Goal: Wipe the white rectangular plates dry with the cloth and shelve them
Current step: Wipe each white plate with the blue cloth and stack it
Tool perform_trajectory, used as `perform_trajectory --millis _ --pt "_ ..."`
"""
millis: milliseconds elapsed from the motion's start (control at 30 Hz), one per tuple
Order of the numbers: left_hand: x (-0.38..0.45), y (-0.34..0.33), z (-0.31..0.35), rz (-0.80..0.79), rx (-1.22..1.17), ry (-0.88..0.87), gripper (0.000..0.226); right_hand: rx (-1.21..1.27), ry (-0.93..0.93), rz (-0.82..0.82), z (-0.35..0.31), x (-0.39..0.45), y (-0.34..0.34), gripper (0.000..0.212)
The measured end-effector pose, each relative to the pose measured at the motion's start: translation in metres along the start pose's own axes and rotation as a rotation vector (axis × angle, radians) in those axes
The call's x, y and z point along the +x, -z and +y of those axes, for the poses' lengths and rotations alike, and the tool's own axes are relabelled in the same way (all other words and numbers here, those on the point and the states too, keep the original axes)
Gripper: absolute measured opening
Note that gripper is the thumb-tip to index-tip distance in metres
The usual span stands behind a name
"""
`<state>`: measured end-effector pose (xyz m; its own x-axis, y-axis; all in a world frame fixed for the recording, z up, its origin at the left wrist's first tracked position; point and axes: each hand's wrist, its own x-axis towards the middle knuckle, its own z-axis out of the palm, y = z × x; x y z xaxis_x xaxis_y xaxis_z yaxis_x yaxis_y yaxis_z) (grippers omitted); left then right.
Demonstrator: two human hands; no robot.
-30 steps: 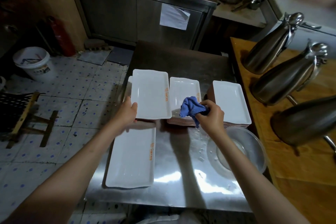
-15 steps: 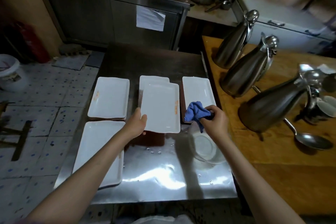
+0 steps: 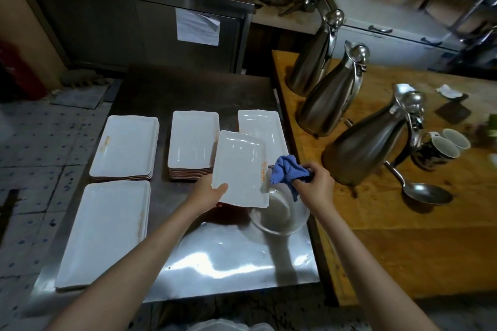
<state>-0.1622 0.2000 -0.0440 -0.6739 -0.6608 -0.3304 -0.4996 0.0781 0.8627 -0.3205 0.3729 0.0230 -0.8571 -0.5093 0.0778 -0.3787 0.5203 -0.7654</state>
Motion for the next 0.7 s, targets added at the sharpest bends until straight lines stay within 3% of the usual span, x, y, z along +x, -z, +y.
perform_trajectory --millis 200,700 --pt "0.001 -0.021 0.003 0.053 -0.024 -0.002 0.031 0.021 -0.044 0.000 0.012 0.002 0.008 0.023" --pt "-0.004 -0.038 0.012 0.178 0.172 -0.122 0.036 0.040 -0.044 -0.012 0.025 0.003 0.010 0.019"
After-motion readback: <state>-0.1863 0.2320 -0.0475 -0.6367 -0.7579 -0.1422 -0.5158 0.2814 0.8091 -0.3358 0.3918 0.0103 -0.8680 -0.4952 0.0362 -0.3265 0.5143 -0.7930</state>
